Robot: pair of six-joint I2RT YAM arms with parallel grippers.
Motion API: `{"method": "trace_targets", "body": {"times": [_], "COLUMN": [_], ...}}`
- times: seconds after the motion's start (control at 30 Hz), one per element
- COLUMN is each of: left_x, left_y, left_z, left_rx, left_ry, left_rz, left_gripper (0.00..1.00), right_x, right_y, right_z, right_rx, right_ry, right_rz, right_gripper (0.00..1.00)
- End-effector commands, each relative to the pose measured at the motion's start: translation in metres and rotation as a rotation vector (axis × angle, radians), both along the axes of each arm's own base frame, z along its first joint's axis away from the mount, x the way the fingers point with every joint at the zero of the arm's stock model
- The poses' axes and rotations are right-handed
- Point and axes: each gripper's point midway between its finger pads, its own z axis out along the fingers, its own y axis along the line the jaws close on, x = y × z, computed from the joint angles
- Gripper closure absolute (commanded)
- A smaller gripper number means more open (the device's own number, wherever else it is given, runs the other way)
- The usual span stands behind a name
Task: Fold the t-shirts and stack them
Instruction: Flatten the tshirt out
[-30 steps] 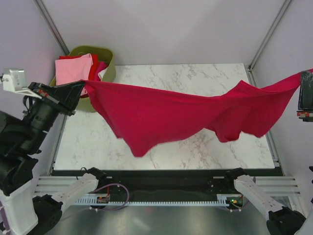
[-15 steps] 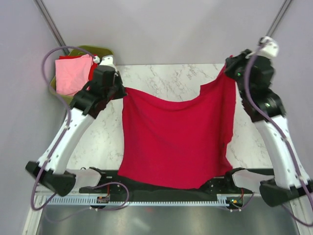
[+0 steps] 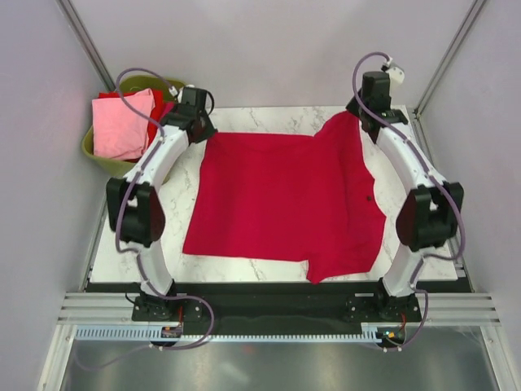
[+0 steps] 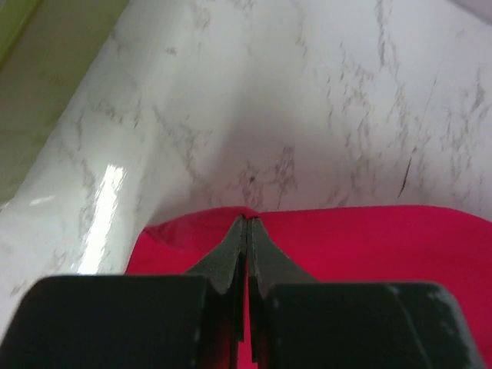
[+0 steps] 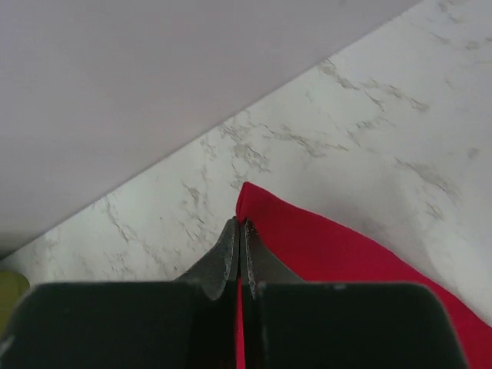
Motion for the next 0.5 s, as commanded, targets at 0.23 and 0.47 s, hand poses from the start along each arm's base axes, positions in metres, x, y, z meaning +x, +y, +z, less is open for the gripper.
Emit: {"method": "trace_targets", "body": {"times": [0.23, 0.47], "left_x": [0.144, 0.099], "left_y": [-0.007, 0.01], "left_z": [0.053, 0.073], "left_rx": [-0.205, -0.164], "left_ry": [-0.27, -0.239], "left_rz": [-0.076, -0.034], "left_gripper": [0.9, 0.0], "right_x": [0.134, 0.084], "right_y": [0.012, 0.009], "right_z": [0.059, 0.06], "right_rx": [0.017, 0.038], "right_ry": [-0.279, -0.213], "right_rz": [0.041, 0.048], "right_gripper": [0.19, 0.07]}}
